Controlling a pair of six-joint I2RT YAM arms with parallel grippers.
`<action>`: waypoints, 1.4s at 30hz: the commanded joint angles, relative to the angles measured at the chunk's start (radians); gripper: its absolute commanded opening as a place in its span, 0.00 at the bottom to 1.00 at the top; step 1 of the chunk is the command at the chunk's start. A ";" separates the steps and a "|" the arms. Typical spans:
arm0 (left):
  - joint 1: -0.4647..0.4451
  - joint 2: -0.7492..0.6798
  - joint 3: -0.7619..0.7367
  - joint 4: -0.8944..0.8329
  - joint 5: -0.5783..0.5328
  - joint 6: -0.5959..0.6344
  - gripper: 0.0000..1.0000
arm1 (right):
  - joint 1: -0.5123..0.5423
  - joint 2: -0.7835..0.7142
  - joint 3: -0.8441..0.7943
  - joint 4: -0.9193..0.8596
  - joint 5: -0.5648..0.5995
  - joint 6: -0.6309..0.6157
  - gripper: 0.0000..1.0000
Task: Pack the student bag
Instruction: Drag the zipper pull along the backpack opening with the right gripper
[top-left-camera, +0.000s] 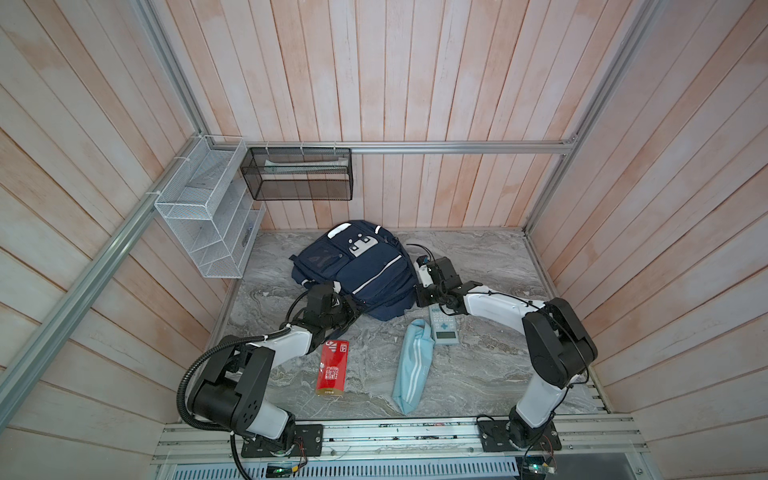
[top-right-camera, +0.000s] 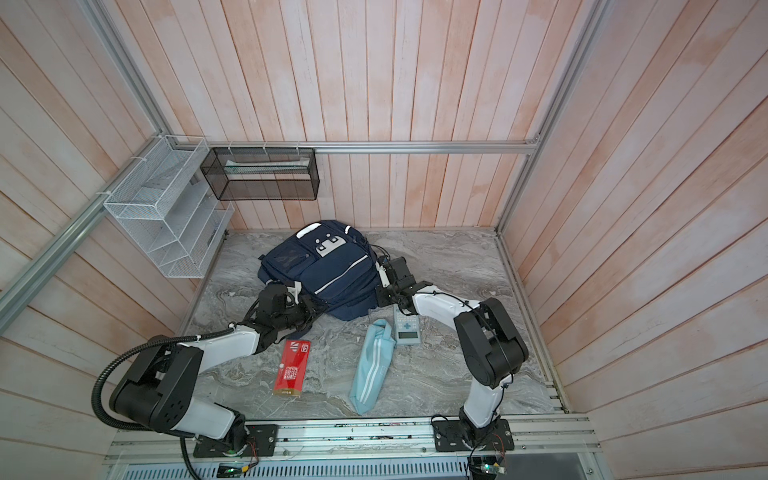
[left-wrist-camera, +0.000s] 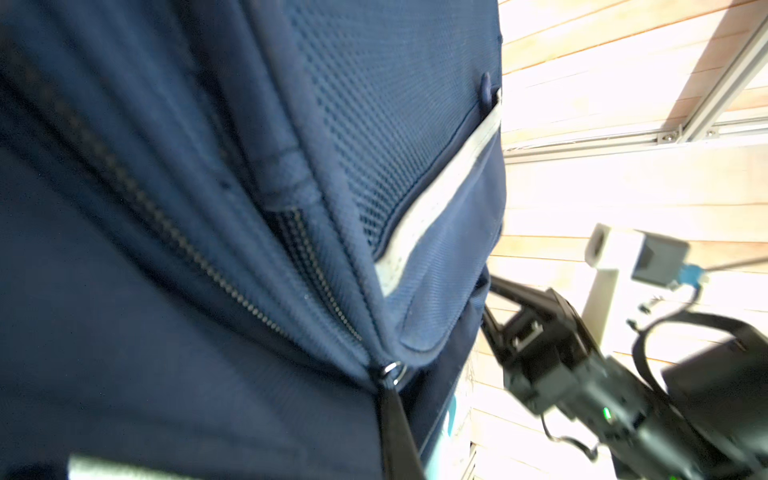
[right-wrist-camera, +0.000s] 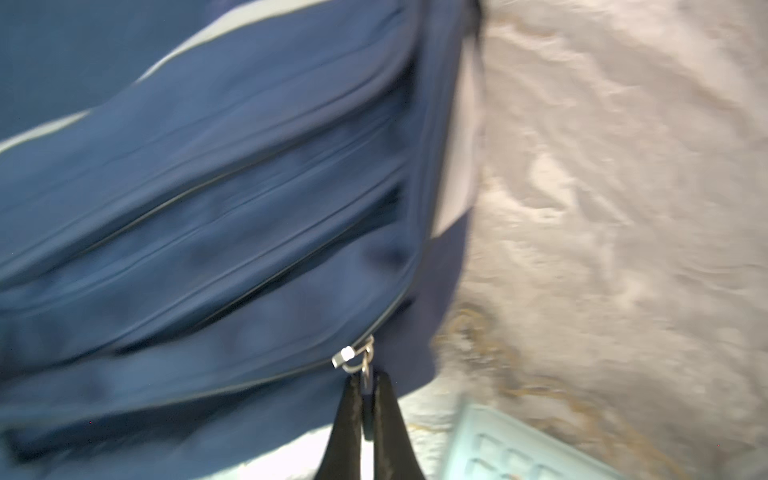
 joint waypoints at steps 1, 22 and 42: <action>0.043 -0.064 -0.012 -0.015 0.041 0.061 0.00 | -0.096 0.044 0.049 -0.027 0.124 -0.014 0.00; 0.270 -0.249 -0.001 -0.314 -0.045 0.221 0.61 | 0.307 0.015 0.100 -0.018 -0.051 0.101 0.00; -0.030 0.055 0.157 -0.241 -0.220 0.200 0.52 | 0.424 -0.041 -0.019 0.176 -0.107 0.082 0.00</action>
